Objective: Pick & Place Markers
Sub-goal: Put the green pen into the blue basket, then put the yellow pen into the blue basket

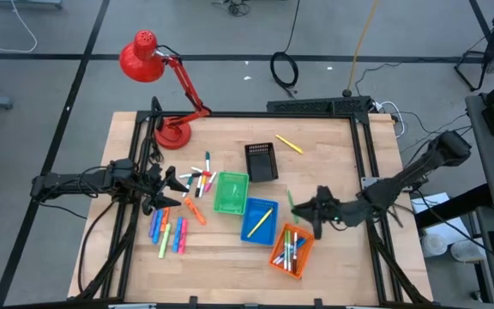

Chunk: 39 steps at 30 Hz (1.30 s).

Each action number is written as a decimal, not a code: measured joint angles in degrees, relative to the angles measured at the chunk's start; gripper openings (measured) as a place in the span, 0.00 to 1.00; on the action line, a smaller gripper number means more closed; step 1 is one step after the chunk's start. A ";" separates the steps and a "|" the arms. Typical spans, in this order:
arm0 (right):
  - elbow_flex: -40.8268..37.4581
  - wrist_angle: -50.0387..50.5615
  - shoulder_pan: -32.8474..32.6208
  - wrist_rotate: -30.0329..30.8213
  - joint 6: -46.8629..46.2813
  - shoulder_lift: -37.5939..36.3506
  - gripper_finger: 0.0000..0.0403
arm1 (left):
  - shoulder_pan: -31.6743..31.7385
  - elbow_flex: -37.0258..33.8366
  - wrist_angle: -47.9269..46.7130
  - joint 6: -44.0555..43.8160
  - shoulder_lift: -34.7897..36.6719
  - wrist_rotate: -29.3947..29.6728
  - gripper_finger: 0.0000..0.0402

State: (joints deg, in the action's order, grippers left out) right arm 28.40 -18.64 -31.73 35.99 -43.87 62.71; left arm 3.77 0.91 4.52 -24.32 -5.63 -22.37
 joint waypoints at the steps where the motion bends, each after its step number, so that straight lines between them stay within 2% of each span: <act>1: -0.02 -4.81 0.68 -0.07 2.37 2.53 0.05 | 0.00 0.02 0.06 0.00 0.00 0.00 0.68; 4: -0.07 -17.37 3.27 -1.62 7.49 10.78 0.05 | 0.00 0.00 0.03 0.00 0.01 0.00 0.68; 8: 0.69 -31.30 7.47 -8.89 9.12 22.05 0.05 | 0.00 0.00 0.04 -0.01 0.00 0.00 0.68; 14: 6.23 -34.24 9.97 -17.12 9.25 33.14 0.06 | 0.00 0.00 0.04 -0.02 0.00 0.00 0.68; 28: 6.80 -34.50 9.95 -18.25 11.90 34.17 0.26 | 0.00 0.00 0.02 0.00 0.02 0.00 0.68; 36: 6.80 -36.19 10.29 -18.23 12.27 34.19 0.30 | 0.00 0.02 0.02 -0.05 0.02 0.00 0.68; 39: 6.80 -37.59 11.25 -18.19 15.49 34.03 0.30 | 0.00 0.00 0.02 -0.02 0.01 -0.01 0.68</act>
State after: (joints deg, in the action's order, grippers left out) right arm 35.20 -56.23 -20.48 17.80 -28.37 96.74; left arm 3.77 0.91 4.54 -24.34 -5.62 -22.38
